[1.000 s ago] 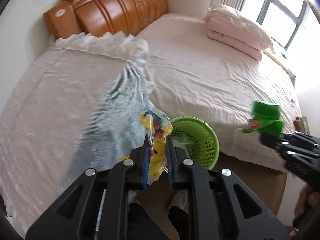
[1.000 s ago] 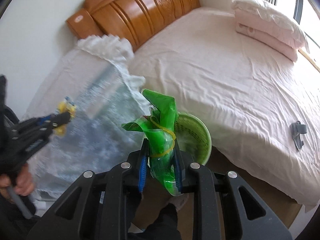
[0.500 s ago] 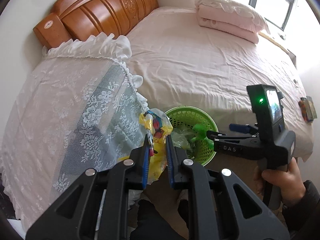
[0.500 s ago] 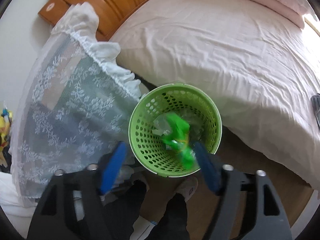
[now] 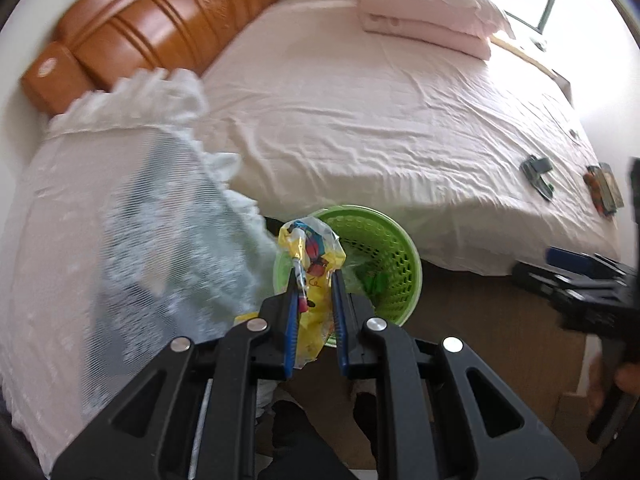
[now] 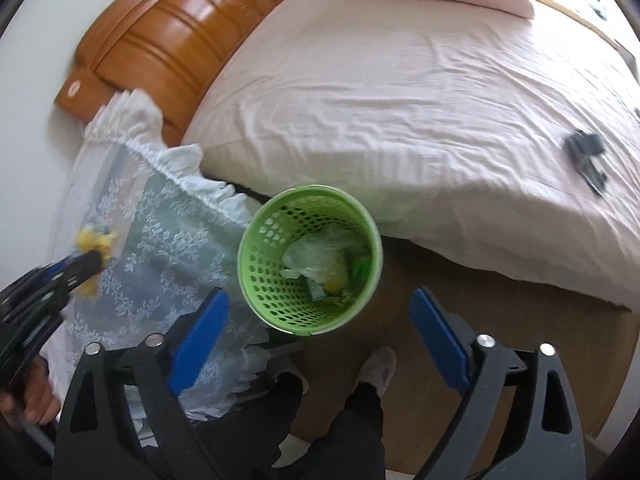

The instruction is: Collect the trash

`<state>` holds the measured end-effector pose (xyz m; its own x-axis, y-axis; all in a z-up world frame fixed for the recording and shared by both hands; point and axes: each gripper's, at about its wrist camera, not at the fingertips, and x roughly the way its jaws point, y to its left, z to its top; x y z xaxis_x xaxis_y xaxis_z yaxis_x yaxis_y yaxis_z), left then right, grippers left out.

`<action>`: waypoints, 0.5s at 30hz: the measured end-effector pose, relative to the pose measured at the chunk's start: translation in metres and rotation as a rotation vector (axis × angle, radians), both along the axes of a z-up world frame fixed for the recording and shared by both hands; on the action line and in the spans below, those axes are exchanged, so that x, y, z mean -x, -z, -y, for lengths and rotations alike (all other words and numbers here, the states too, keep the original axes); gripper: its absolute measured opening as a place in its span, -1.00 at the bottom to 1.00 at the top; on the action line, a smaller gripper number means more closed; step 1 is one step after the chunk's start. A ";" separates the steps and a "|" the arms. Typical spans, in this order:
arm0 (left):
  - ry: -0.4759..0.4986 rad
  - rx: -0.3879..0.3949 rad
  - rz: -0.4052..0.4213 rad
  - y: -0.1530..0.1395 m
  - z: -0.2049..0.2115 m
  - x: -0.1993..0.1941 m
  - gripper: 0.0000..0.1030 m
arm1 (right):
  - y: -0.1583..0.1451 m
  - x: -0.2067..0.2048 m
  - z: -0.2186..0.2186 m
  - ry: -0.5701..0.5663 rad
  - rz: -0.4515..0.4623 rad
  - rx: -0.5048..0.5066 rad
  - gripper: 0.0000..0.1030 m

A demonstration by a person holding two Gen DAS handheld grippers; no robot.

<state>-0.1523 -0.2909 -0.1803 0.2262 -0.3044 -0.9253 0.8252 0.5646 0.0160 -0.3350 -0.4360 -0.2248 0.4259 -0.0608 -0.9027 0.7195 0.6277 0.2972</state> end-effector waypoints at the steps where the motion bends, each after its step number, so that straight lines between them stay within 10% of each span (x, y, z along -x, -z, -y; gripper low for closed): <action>1: 0.014 -0.006 -0.012 0.010 0.009 0.000 -0.72 | -0.002 0.008 0.002 0.018 0.001 -0.003 0.84; 6: 0.066 -0.070 -0.083 0.067 0.049 -0.004 -0.47 | -0.006 0.028 0.008 0.066 -0.005 -0.012 0.85; 8: 0.074 -0.115 -0.084 0.090 0.058 -0.004 0.27 | -0.005 0.033 0.009 0.077 -0.011 -0.015 0.85; 10: 0.083 -0.153 -0.078 0.109 0.065 -0.002 0.54 | -0.003 0.038 0.010 0.091 -0.018 -0.021 0.85; 15: 0.089 -0.192 -0.106 0.126 0.062 0.005 0.67 | 0.003 0.043 0.008 0.094 -0.041 -0.032 0.85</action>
<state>-0.1570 -0.3532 -0.3063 0.1044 -0.1346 -0.9854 0.8746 0.4841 0.0265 -0.3784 -0.4436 -0.2276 0.3828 -0.0691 -0.9213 0.7864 0.5477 0.2857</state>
